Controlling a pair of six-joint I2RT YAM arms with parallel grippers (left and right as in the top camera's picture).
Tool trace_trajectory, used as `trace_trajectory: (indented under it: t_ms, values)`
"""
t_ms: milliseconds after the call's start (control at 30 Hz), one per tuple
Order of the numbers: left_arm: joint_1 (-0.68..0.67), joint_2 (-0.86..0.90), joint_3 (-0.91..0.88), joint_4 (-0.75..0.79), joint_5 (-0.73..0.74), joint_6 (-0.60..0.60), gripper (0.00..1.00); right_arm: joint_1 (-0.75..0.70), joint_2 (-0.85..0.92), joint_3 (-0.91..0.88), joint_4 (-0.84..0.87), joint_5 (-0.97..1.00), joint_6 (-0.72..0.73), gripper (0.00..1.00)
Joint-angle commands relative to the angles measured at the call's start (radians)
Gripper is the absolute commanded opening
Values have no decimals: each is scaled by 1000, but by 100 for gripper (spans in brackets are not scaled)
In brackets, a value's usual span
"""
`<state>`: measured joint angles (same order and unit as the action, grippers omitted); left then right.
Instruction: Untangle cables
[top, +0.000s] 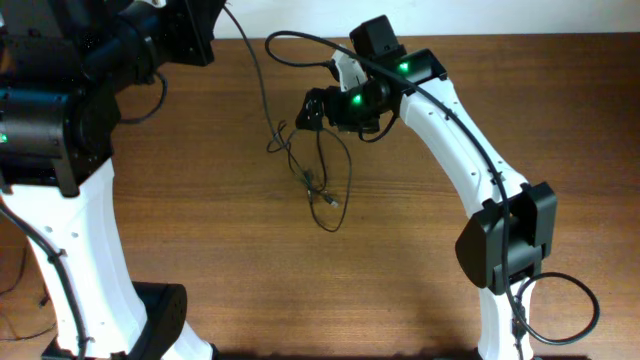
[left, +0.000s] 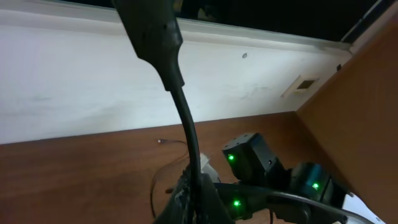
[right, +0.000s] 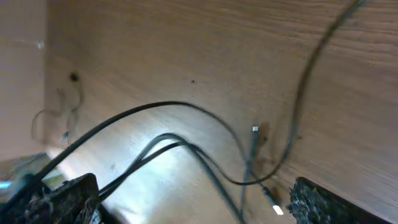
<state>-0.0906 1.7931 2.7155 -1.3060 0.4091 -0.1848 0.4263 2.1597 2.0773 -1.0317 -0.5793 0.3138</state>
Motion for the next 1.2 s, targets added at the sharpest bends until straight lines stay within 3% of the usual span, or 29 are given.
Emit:
trace_trajectory:
  t_ms: [0, 100, 300, 500, 600, 800, 900, 933, 1000, 1167]
  values:
    - [-1, -23, 10, 8, 21, -12, 0, 5, -5, 0, 4, -151, -35, 99]
    - [-1, -23, 10, -18, 13, 0, 0, -21, -5, 5, 20, -164, 27, 99]
    - [-1, -13, 8, -167, 13, 78, 0, -80, -5, 31, 3, -439, 70, 98]
    - [-1, -9, 8, -138, 14, 78, 0, 15, 16, 8, 8, -379, 142, 88]
    - [-1, -8, 8, -139, 14, 78, 0, 62, 51, 8, 69, -377, 218, 67]
    - [-1, -8, 8, -138, 13, 78, 0, 116, 72, 8, 98, -348, 271, 44]
    - [0, -8, 8, -139, 13, 93, 0, 102, 72, 8, 105, -237, 265, 9]
    - [0, -8, 8, -139, 0, 111, 0, 88, 70, 8, 100, -158, 256, 4]
    - [0, -8, 7, -158, -230, 111, 0, 11, 36, 26, 75, -71, 192, 4]
    - [0, 19, 1, -190, -578, 110, 0, -150, -151, 117, -90, 89, 82, 4]
